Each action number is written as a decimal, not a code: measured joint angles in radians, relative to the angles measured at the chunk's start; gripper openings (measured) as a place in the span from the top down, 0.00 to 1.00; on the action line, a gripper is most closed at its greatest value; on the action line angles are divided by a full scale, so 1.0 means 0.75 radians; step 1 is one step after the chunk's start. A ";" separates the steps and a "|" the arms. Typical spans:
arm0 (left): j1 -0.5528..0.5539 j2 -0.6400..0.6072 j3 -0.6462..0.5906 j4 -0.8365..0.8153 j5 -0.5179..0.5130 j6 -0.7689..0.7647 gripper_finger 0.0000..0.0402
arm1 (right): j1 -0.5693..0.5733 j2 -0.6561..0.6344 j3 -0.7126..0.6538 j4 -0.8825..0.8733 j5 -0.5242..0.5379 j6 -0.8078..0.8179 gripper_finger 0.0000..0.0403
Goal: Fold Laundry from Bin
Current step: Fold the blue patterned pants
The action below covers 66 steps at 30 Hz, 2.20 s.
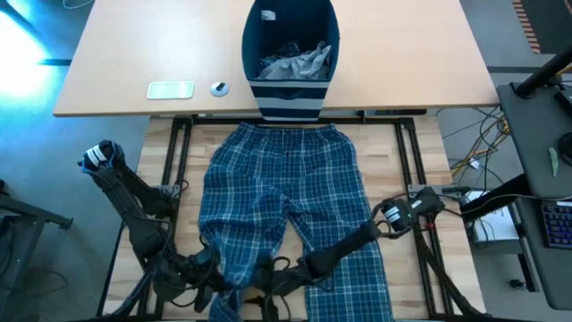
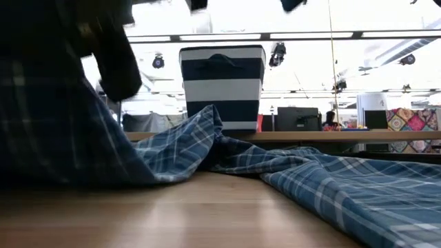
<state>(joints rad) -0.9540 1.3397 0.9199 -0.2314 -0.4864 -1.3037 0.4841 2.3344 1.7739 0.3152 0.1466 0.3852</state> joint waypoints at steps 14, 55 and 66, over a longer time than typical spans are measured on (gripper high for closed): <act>0.004 -0.014 -0.061 0.100 -0.022 0.030 1.00 | -0.029 0.008 0.155 -0.244 -0.056 0.126 0.52; 0.280 0.336 -0.310 -0.438 0.197 -0.296 0.61 | 0.105 0.009 0.531 -1.010 -0.490 0.979 0.98; 0.411 0.242 -0.342 -0.959 0.243 0.057 0.65 | 0.237 0.007 0.531 -0.984 -0.554 1.346 0.98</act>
<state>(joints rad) -0.6455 1.5211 0.6636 -0.9506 -0.3039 -1.2611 0.6619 2.3398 2.1719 -0.4226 -0.2689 1.3950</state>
